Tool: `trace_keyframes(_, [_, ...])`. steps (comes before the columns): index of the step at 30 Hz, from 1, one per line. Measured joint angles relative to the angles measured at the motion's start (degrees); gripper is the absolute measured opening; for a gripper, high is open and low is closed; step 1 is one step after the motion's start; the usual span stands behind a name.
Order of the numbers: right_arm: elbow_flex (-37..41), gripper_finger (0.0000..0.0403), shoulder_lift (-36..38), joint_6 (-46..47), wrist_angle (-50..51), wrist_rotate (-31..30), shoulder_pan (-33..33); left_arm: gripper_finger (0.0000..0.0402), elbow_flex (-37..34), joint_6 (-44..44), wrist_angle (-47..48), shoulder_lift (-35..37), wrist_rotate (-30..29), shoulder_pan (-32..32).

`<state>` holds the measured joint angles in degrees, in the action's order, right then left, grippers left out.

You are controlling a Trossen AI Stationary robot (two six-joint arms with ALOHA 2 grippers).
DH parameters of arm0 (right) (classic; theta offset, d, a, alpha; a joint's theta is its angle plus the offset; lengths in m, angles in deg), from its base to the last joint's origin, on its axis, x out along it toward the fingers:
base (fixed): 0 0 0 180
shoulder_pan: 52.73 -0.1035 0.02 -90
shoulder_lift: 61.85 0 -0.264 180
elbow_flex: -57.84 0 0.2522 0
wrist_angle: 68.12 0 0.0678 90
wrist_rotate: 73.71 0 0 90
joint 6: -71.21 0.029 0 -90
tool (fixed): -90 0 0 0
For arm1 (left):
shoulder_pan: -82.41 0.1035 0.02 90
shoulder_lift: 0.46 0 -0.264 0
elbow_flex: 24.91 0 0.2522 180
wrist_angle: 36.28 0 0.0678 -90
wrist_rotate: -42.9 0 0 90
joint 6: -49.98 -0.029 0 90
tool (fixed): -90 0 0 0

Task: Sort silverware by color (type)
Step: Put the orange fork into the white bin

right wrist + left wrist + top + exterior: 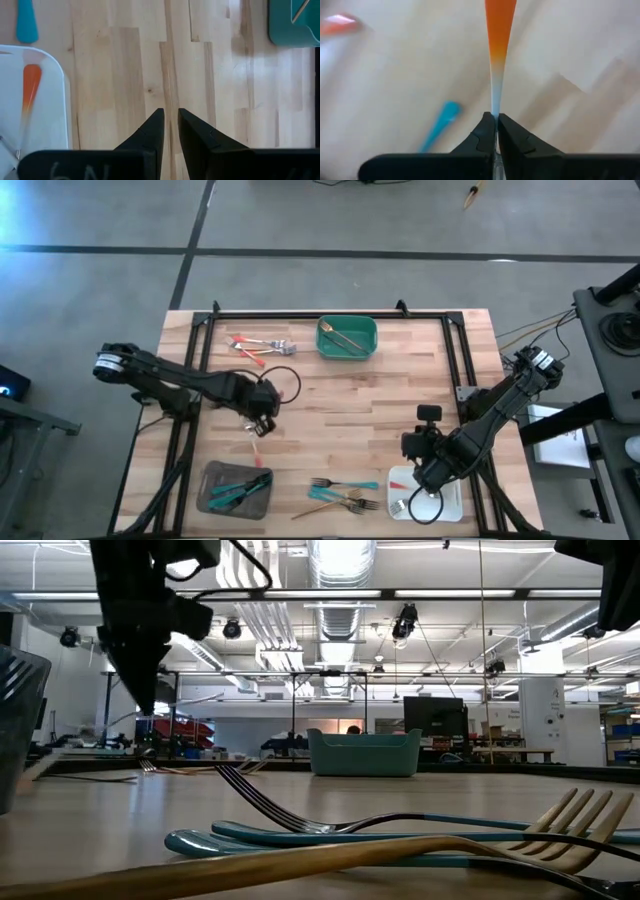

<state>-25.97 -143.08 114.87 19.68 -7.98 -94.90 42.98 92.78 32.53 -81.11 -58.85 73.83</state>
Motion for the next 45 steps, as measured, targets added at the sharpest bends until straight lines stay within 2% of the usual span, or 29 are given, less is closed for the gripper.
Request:
trace_keyframes(6, [0.0, 0.0047, 0.0, 3.3, 0.0, -1.5, 0.0, 0.0, 3.5, 3.6, 11.5, 0.0, -13.4, 2.4])
trace_keyframes(9, [0.0, 0.0047, 0.0, 5.1, 0.0, -1.8, 0.0, 0.0, 4.5, 5.1, 11.8, 0.4, -15.0, 3.3])
trace_keyframes(12, [0.0, 0.0047, 0.0, 8.5, 0.0, -6.6, 0.1, 0.0, 6.0, 2.0, 3.7, 1.3, -12.8, 2.8])
trace_keyframes(16, [0.0, 0.0047, 0.0, 19.2, 0.0, -21.5, 1.9, 0.0, 8.0, -4.2, -14.4, 2.1, -9.8, 2.2])
trace_keyframes(20, [0.0, 0.0047, 0.5, 33.5, 0.0, -34.4, 6.5, 0.0, 10.1, -7.8, -30.6, 2.0, -9.7, 2.3])
trace_keyframes(22, [0.0, 0.0048, 0.9, 40.8, -0.4, -38.0, 9.4, 0.0, 11.4, -8.6, -36.1, 1.5, -9.7, 2.3])
trace_keyframes(24, [0.0, 0.005, 1.2, 44.8, -2.3, -38.8, 12.1, 0.0, 12.8, -8.7, -37.6, 0.5, -9.8, 2.3])
trace_keyframes(27, [0.0, 0.0061, 1.8, 40.7, -8.5, -38.7, 15.1, 0.0, 14.9, -5.5, -37.1, -1.9, -11.0, 2.3])
trace_keyframes(34, [0.0, 0.0119, 2.9, 15.2, -34.7, -35.6, 19.6, 0.0, 20.2, -3.1, -36.4, -9.6, -11.3, 2.3])
trace_keyframes(36, [-0.2, 0.0134, 3.1, 13.9, -38.7, -35.1, 20.8, 0.0, 21.7, -2.8, -35.4, -11.2, -11.3, 2.3])
trace_keyframes(39, [-1.1, 0.015, 3.3, 17.3, -39.8, -34.3, 22.7, 0.0, 23.6, -2.1, -33.8, -12.7, -11.6, 2.2])
trace_keyframes(45, [-1.8, 0.0155, 3.5, 20.8, -40.6, -34.0, 24.6, 0.0, 25.2, -1.8, -34.0, -12.8, -14.3, 1.8])
